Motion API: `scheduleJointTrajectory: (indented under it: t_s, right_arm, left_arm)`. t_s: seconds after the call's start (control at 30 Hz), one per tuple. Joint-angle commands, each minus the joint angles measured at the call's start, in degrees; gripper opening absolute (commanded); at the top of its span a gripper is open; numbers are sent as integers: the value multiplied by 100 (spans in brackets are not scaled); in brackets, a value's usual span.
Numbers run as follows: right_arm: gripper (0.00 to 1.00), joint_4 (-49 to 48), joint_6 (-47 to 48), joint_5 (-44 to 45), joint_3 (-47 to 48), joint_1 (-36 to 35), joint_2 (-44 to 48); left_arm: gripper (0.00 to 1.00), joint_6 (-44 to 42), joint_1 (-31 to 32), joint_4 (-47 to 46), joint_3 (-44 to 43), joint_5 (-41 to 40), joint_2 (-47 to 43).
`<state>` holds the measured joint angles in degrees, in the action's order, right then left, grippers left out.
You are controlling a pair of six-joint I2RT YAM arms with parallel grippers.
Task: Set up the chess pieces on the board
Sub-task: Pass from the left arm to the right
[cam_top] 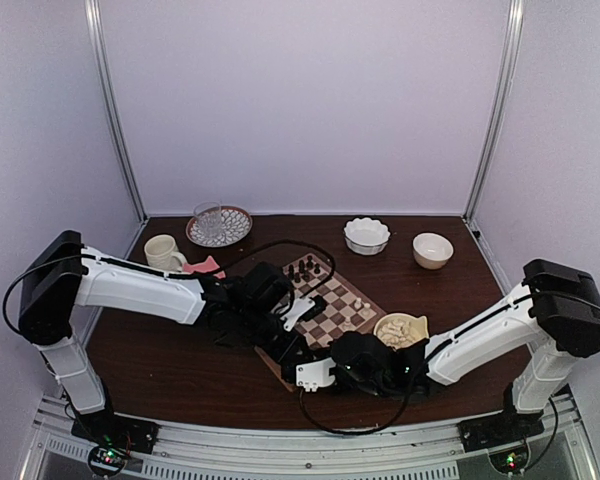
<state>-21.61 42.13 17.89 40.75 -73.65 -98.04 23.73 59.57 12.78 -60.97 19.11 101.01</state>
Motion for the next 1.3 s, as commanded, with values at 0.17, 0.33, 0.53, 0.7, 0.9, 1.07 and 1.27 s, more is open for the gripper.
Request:
scheduleJointTrajectory:
  t_s: [0.17,0.33,0.53,0.7,0.9,1.07,1.27]
  right_arm:
    - [16,-139,-392,41,96,-36,145]
    - [8,-159,-555,-14,100,-18,186]
    - [8,-159,-836,-208,51,105,359]
    - [8,-212,-1213,-550,-50,269,602]
    - [8,-332,-1604,-907,-176,377,880]
    - [8,-371,-1891,-1121,-212,403,1087]
    - [8,-404,-2022,-1283,-204,405,1112]
  left_arm:
    - [24,5,4,-378,35,-23,-60]
    - [27,52,-51,-618,234,-39,-254]
    - [33,95,-81,-969,501,-57,-477]
    - [35,132,-100,-1485,834,-33,-755]
    - [42,59,-102,-2181,1379,-20,-1307]
    - [42,-3,-102,-2707,1796,-112,-1722]
    - [40,33,-97,-3228,2051,56,-1897]
